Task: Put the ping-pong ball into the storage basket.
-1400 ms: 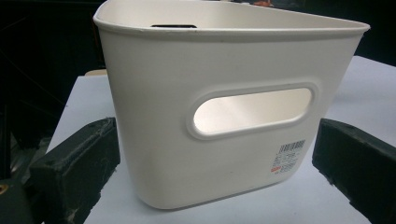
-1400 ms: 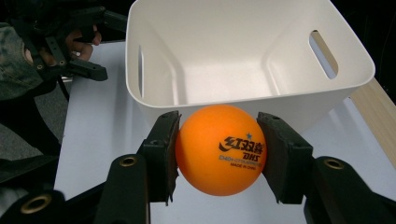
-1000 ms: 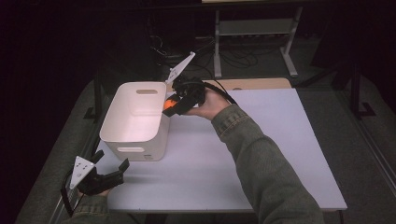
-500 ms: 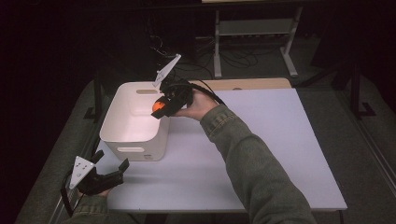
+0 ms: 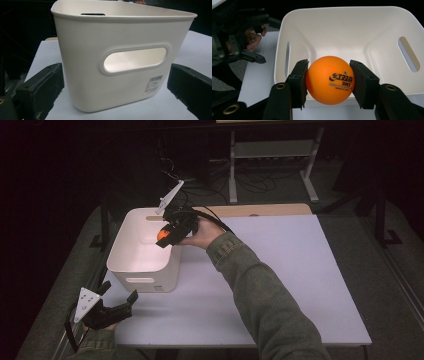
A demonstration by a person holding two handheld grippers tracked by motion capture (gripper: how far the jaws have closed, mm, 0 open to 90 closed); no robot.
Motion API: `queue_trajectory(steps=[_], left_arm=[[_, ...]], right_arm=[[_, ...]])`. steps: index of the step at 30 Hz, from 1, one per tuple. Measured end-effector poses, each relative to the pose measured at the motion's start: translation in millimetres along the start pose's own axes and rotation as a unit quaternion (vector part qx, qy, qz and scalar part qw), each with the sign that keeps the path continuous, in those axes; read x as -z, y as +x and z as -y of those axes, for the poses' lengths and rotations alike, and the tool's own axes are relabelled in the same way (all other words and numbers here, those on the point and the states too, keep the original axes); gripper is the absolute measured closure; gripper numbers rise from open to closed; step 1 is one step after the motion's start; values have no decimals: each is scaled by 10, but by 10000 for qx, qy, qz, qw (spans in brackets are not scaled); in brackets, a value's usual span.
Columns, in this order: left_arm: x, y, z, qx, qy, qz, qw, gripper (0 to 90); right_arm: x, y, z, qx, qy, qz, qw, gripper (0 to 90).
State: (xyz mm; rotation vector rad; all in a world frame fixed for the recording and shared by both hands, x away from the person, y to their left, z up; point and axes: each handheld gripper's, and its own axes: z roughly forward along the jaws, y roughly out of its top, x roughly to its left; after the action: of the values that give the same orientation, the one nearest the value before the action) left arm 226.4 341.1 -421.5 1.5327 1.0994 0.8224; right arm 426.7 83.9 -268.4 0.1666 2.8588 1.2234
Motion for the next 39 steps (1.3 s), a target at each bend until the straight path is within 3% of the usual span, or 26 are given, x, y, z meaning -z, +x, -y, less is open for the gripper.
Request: queue_trajectory(steps=[20,25,32,35,39], left_arm=[[-4,3,2,-4,12,-7,10000,2],[-11,1,0,-2,15,-7,10000,2],[-11,5,0,7,12,3,10000,2],[-10,6,0,5,13,4,10000,2],[-13,4,1,8,15,6,10000,2]], right_arm=[[-203,-1,-128,87,-85,-169,9998,498],[-284,-15,-152,-24,-197,-305,9993,497],[-362,-21,-157,-171,-210,-310,9992,491],[-346,-46,-138,-297,-221,-231,9990,389],[-302,-56,-115,-343,-251,-173,9989,340]])
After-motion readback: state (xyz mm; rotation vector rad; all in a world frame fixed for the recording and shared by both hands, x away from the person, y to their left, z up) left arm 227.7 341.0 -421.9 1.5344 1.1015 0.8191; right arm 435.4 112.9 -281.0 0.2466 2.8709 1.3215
